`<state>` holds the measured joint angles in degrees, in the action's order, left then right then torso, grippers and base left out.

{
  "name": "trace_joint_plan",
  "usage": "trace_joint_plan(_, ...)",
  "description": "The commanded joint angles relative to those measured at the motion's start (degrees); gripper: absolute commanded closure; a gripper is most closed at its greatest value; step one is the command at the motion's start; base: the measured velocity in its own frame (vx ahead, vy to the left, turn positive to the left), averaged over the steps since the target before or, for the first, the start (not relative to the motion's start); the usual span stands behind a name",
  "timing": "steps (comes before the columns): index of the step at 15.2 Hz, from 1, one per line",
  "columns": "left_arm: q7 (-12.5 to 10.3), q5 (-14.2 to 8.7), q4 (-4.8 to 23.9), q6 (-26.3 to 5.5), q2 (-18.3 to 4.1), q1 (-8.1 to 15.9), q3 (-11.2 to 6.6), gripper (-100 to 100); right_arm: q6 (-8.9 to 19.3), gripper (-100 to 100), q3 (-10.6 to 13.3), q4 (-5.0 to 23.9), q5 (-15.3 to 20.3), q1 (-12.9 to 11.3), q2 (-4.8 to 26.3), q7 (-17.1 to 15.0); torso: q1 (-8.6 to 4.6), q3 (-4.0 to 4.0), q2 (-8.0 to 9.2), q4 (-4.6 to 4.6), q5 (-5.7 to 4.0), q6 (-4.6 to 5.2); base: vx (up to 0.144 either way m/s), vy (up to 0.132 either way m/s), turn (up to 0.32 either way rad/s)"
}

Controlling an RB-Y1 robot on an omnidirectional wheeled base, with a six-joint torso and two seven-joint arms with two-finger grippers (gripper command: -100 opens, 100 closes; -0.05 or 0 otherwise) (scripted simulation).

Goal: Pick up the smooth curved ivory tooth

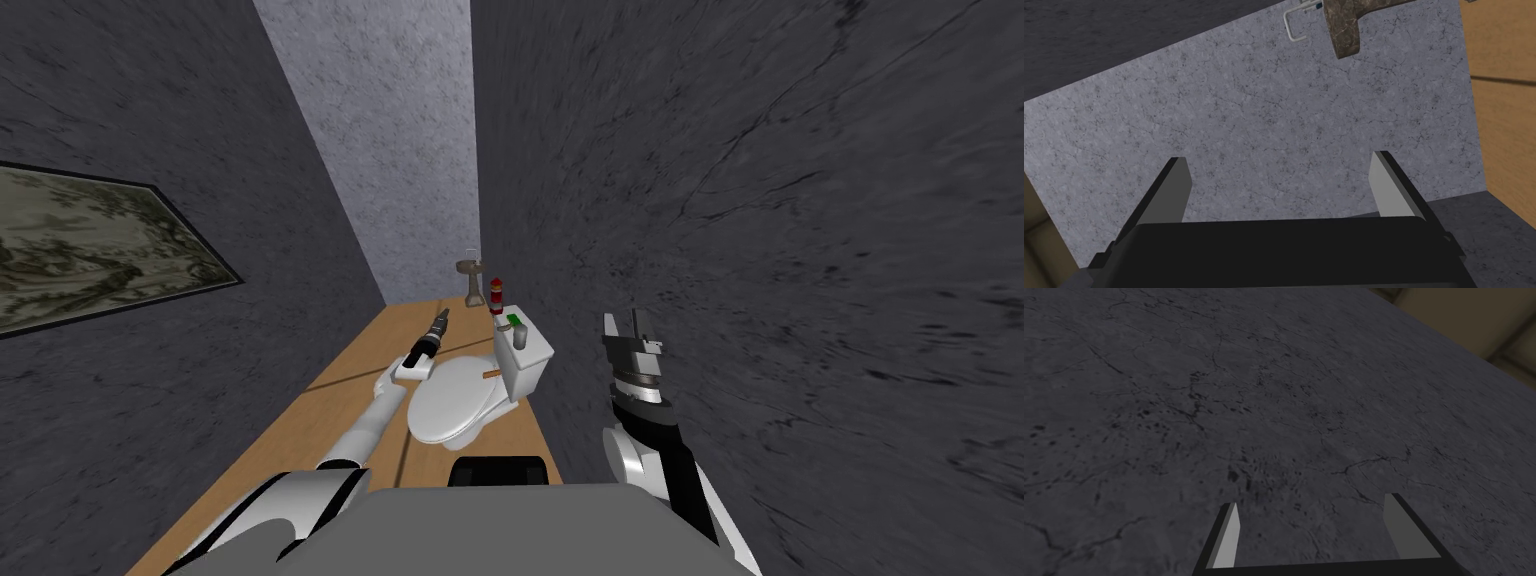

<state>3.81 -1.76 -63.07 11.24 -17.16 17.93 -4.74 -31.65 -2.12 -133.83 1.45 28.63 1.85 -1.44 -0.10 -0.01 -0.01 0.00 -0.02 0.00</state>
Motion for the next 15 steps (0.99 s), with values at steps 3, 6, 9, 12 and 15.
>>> trace_joint_plan(3, 0.4, -0.2, 5.7, -1.8, 0.9, 5.0, -0.94, -100, 0.0, 0, 0.0, 0.0, 0.0, 0.0, 0.0, 0.0, -0.01, -0.01, -0.01, 0.00, 0.00, 0.00, -0.003, -0.026, 0.057)
trace_joint_plan(6, 0.5, -0.4, 9.5, -2.5, 1.4, 7.3, -1.34, -100, 0.0, 0, 0.0, 0.0, 0.0, 0.0, 0.0, 0.0, -0.03, -0.01, -0.01, 0.00, -0.01, 0.00, -0.002, -0.028, 0.038)
trace_joint_plan(9, 0.6, -0.5, 13.4, -3.2, 2.1, 9.4, -1.73, -100, 0.0, 0, 0.0, 0.0, 0.0, 0.0, 0.0, 0.0, -0.04, -0.01, -0.02, 0.00, -0.01, 0.01, -0.004, -0.031, 0.051)
trace_joint_plan(12, 0.8, -0.6, 16.4, -3.8, 2.9, 11.4, -2.11, -100, 0.0, 0, 0.0, 0.0, 0.0, 0.0, 0.0, 0.0, -0.06, -0.01, -0.01, 0.00, -0.01, 0.01, -0.002, -0.031, 0.030)
trace_joint_plan(15, 1.0, -0.8, 20.8, -5.0, 4.7, 15.1, -2.79, -100, 0.0, 0, 0.0, 0.0, 0.0, 0.0, 0.0, 0.0, -0.10, -0.02, -0.04, -0.01, -0.02, 0.01, 0.004, -0.043, 0.048)
